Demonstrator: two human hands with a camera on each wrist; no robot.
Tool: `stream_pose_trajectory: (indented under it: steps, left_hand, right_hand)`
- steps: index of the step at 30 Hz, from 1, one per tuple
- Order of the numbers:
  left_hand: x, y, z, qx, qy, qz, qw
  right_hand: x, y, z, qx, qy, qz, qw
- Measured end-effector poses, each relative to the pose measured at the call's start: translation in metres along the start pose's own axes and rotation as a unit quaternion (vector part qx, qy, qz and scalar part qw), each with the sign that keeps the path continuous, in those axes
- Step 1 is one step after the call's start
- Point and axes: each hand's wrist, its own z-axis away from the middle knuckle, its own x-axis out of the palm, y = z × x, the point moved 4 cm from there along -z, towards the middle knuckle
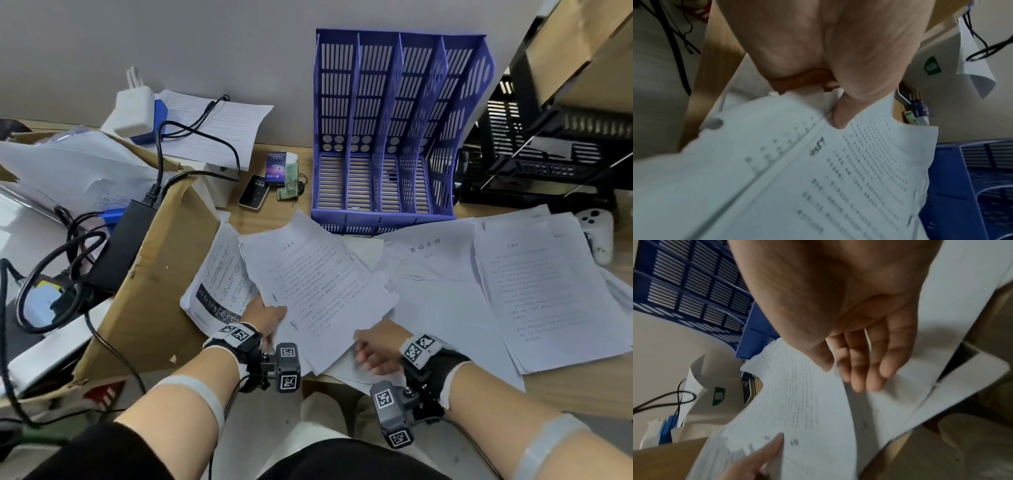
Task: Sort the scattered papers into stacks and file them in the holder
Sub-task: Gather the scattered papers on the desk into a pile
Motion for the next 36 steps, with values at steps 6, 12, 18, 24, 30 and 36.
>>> stream_pose_trajectory:
  steps: [6, 12, 18, 24, 30, 36]
  left_hand:
    - [-0.030, 0.006, 0.029, 0.028, 0.021, 0.058, 0.998]
    - [-0.024, 0.043, 0.045, 0.093, 0.002, 0.044, 0.995]
    - [0.010, 0.124, 0.094, 0.256, -0.024, 0.024, 0.966]
    - [0.046, 0.134, 0.086, 0.287, -0.005, 0.029, 0.957]
    - [0.023, 0.133, 0.065, 0.242, 0.148, 0.013, 0.959]
    - [-0.033, 0.099, 0.038, 0.075, 0.216, -0.110, 0.967]
  right_hand:
    - [-0.060, -0.027, -0.001, -0.192, 0.200, 0.026, 0.960]
    - [-0.044, -0.094, 0.034, -0.401, 0.092, -0.059, 0.910]
    - [-0.073, -0.119, 0.080, -0.492, 0.125, -0.176, 0.844]
    - [-0.076, -0.096, 0.082, -0.487, 0.086, -0.153, 0.855]
    - [-0.107, -0.013, 0.019, -0.243, 0.189, 0.063, 0.949]
    - [-0.121, 0.032, -0.006, -0.150, 0.249, 0.262, 0.920]
